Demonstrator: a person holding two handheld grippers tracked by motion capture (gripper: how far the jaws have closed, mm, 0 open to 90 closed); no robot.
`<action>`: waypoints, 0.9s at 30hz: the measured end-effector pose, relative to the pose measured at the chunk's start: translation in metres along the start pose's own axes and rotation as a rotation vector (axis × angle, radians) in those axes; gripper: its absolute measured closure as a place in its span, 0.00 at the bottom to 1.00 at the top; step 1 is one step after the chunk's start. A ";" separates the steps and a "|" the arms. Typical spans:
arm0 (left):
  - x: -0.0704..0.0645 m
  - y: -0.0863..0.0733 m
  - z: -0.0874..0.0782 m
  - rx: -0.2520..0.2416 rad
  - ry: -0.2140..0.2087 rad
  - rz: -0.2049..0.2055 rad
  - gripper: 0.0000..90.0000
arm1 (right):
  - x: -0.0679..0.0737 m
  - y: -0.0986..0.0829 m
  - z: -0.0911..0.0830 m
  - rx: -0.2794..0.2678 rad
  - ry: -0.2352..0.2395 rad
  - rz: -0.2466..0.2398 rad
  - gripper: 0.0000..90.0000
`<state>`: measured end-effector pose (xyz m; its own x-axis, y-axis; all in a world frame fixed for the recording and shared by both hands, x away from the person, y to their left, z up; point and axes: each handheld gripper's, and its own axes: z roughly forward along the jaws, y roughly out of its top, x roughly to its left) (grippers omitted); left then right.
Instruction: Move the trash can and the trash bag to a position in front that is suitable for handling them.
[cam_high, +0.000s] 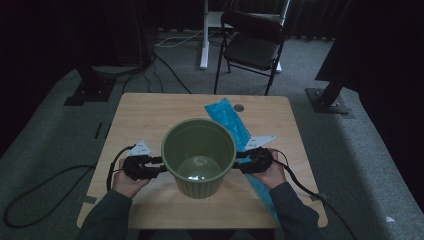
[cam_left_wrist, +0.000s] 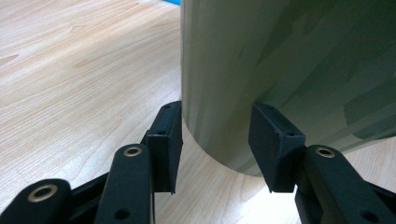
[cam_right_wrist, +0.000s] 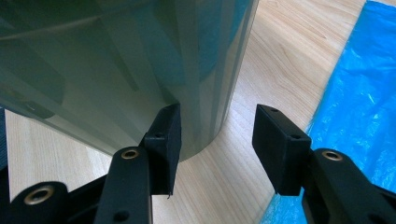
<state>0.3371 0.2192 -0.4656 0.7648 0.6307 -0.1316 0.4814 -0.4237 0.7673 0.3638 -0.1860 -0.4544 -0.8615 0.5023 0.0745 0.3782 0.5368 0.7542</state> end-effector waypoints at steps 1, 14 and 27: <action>0.000 0.001 0.001 0.000 0.003 0.001 0.61 | 0.000 0.000 0.000 0.000 -0.004 0.000 0.57; 0.006 0.022 0.017 0.050 0.114 0.054 0.61 | -0.019 0.006 0.005 -0.009 -0.041 0.055 0.58; 0.024 0.019 0.021 0.035 0.142 0.001 0.60 | -0.038 0.019 0.001 0.028 -0.142 0.075 0.60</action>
<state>0.3741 0.2122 -0.4673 0.6979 0.7151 -0.0386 0.4972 -0.4450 0.7448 0.4039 -0.1944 -0.4435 -0.7747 0.6313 0.0354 0.4506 0.5119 0.7314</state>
